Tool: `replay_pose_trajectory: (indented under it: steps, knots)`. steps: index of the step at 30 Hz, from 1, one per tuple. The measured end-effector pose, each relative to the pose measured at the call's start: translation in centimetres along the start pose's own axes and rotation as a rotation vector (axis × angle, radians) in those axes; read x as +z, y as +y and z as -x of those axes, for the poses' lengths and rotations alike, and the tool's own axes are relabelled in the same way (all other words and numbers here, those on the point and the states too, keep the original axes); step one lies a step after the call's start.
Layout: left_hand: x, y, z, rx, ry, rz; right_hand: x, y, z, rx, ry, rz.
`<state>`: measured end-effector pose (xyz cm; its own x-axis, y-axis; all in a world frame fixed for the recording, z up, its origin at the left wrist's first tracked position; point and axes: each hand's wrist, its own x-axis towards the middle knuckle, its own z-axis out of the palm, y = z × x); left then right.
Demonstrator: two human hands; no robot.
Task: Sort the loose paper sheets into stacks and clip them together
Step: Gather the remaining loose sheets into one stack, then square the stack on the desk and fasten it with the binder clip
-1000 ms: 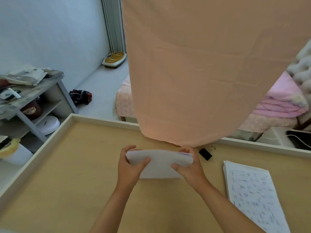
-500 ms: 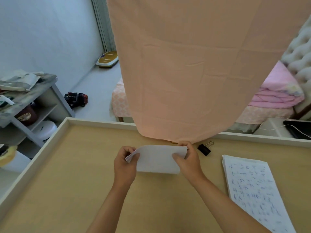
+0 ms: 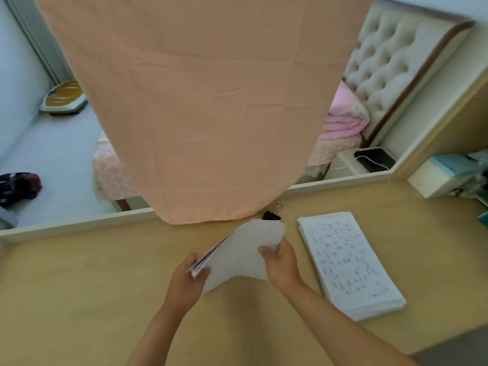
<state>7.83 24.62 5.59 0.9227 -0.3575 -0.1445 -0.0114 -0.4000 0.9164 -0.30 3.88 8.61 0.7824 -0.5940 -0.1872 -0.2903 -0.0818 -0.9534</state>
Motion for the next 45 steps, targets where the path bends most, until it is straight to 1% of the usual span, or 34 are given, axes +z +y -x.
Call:
replay_pose_trajectory:
  steps: [1,4,5,7,9,11,15,18,19,21,23,25,26,28,31,34,36,37,39,41,43,45]
  knots:
    - [0.8,0.1,-0.5,0.004,0.002,0.009,-0.9,-0.3,-0.3,0.004,0.033,-0.009]
    - [3.7,2.5,-1.9,-0.099,0.021,0.186,-4.5,-0.8,-1.2,0.025,0.107,-0.015]
    - [4.8,3.6,-2.1,-0.132,0.007,0.234,-5.9,-0.7,-1.6,0.039,0.106,-0.01]
    - [7.5,5.3,-2.3,-0.177,-0.072,0.294,-9.0,0.5,-2.4,0.106,0.076,0.021]
    - [10.4,7.1,-1.9,-0.177,-0.135,0.285,-12.2,1.9,-3.2,0.193,0.047,0.068]
    - [13.8,8.4,-1.9,-0.203,-0.185,0.253,-15.4,3.2,-4.2,0.263,0.065,0.099]
    - [21.8,10.8,-2.7,-0.302,-0.223,0.119,-22.1,5.0,-7.4,0.296,0.14,0.121]
    - [27.8,11.6,-3.3,-0.332,-0.274,0.034,-26.6,7.3,-10.1,0.292,0.145,0.171]
    - [29.5,11.8,-3.4,-0.344,-0.282,-0.001,-27.8,8.1,-10.9,0.29,0.12,0.219]
    - [32.4,11.6,-3.7,-0.418,-0.293,-0.062,-30.0,10.5,-12.5,0.319,0.028,0.408]
    - [34.3,11.1,-3.8,-0.469,-0.321,-0.157,-31.9,12.7,-13.7,0.426,-0.09,0.586]
    - [35.4,10.3,-3.6,-0.517,-0.307,-0.208,-33.4,14.3,-14.5,0.499,-0.186,0.631]
    - [35.7,10.0,-3.5,-0.544,-0.296,-0.191,-33.9,14.4,-14.5,0.506,-0.221,0.617]
    - [36.4,9.6,-3.1,-0.547,-0.276,-0.132,-34.3,14.9,-14.7,0.472,-0.273,0.564]
    - [37.5,10.0,-2.7,-0.478,-0.244,-0.108,-33.5,15.9,-15.0,0.43,-0.325,0.545]
    - [37.8,9.8,-2.6,-0.49,-0.228,-0.106,-32.7,16.1,-15.3,0.455,-0.332,0.598]
    - [37.3,9.7,-3.2,-0.533,-0.228,-0.09,-32.2,14.8,-15.7,0.464,-0.336,0.707]
    - [37.0,9.9,-3.6,-0.541,-0.223,-0.097,-32.0,14.0,-16.1,0.428,-0.328,0.791]
    - [36.2,10.1,-5.0,-0.539,-0.175,-0.161,-31.2,12.3,-17.1,0.294,-0.289,0.924]
    - [35.2,10.1,-6.7,-0.542,-0.102,-0.185,-29.9,10.9,-18.2,0.148,-0.293,0.919]
    - [34.0,10.0,-8.6,-0.515,-0.058,-0.201,-28.1,9.9,-19.5,0.027,-0.377,0.873]
    - [32.7,9.4,-10.3,-0.46,-0.022,-0.289,-25.7,8.8,-20.9,-0.086,-0.497,0.855]
